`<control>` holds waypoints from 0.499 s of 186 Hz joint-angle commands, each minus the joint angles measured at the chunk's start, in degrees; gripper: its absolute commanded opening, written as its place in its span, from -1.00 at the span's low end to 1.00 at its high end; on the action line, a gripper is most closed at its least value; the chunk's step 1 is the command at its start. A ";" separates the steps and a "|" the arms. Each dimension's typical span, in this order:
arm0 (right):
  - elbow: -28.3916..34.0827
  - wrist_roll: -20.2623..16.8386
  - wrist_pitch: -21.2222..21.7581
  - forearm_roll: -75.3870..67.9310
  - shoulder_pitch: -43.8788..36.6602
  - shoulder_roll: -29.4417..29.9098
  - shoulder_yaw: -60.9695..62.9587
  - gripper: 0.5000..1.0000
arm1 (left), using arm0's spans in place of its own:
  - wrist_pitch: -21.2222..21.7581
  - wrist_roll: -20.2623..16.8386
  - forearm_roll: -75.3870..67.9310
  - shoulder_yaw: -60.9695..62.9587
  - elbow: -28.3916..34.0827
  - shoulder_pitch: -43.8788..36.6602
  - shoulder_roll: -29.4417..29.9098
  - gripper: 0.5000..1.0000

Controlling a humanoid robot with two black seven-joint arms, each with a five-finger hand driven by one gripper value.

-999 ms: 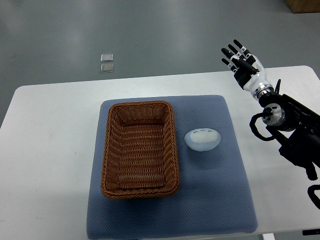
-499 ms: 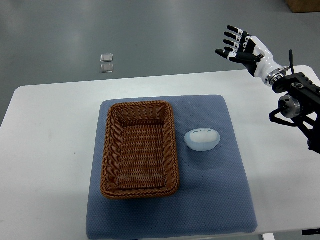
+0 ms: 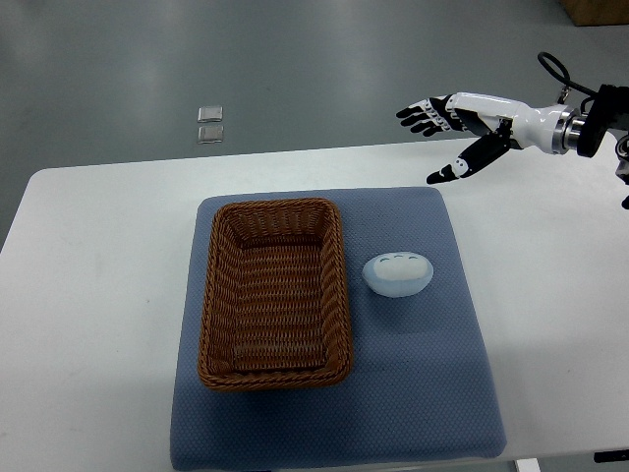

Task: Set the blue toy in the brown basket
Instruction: 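Swing the right hand over toward the pale blue plush toy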

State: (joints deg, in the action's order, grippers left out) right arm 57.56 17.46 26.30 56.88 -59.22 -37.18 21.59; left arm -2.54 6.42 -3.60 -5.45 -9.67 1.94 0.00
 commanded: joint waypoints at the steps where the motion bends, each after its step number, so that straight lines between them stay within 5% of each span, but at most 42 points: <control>1: 0.89 0.03 4.37 5.08 -0.72 -0.53 -0.06 0.61 | 0.00 0.00 0.00 0.00 0.00 0.00 0.00 1.00; 20: 2.38 0.03 8.67 8.86 -1.16 -0.53 -0.06 0.61 | 0.00 0.00 0.00 0.00 0.00 0.00 0.00 1.00; 93: 4.40 -2.08 8.70 13.34 0.25 4.13 -4.19 0.60 | 0.00 0.00 0.00 0.00 0.00 0.00 0.00 1.00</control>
State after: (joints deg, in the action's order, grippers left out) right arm 62.06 16.49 35.00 68.28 -59.59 -35.12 20.04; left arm -2.53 6.42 -3.60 -5.45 -9.67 1.94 0.00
